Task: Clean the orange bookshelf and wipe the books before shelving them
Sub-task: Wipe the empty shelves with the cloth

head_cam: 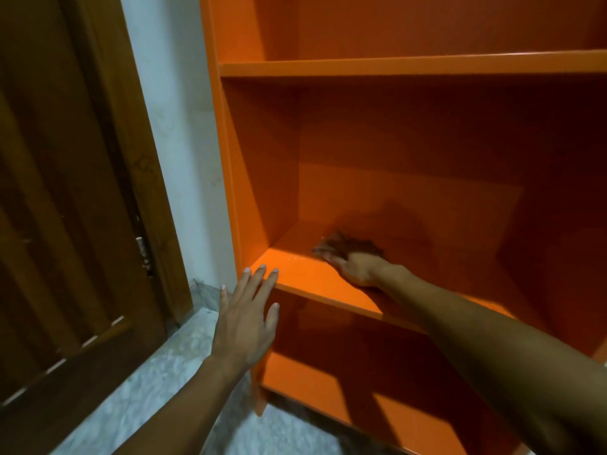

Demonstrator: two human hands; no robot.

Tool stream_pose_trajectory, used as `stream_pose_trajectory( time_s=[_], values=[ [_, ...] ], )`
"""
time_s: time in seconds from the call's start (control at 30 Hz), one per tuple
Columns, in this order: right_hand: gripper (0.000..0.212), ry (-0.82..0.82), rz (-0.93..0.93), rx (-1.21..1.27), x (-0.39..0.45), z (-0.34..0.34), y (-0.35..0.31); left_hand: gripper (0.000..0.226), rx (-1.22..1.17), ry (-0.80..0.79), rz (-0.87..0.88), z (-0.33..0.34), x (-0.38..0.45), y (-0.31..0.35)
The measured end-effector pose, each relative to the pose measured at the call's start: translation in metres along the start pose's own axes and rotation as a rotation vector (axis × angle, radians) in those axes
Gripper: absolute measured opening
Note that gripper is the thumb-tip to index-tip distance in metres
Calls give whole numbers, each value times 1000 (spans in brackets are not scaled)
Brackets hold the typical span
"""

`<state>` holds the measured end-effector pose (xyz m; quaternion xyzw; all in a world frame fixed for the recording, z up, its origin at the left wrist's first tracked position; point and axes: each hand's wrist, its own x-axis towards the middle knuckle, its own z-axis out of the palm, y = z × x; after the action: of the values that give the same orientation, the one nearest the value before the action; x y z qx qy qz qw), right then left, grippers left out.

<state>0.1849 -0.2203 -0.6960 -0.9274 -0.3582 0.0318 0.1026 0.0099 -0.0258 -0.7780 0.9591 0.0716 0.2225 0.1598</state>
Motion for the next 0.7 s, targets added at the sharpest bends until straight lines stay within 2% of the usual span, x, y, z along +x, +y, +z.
stream_pose_trajectory(
  time_s=[0.17,0.27,0.33,0.4,0.5,0.6,0.63,0.67,0.7],
  values=[
    [62,117,-126,-33,-34,22,-39,58,-38,-48,-40,-16,-16,-9],
    [42,156,-345,24,-50,32,-52,59,-54,-48,-75,-24,-27,-16],
    [46,194,-491,95,-60,31,-63,59,-49,-37,-82,-27,-31,-21],
    [44,265,-533,224,-61,23,-64,59,-64,-24,-68,-31,-30,-23],
    [42,390,-379,327,-33,3,-45,61,-48,-4,-14,-35,-20,-24],
    [42,338,-217,505,10,-3,-5,65,-24,22,23,-33,-7,-24],
    [39,327,-112,461,29,2,12,67,-27,26,23,-31,-5,-24],
    [37,285,20,309,46,8,25,69,-31,26,22,-28,-4,-24],
    [37,180,132,176,63,16,36,70,-35,24,21,-25,-4,-24]
  ],
)
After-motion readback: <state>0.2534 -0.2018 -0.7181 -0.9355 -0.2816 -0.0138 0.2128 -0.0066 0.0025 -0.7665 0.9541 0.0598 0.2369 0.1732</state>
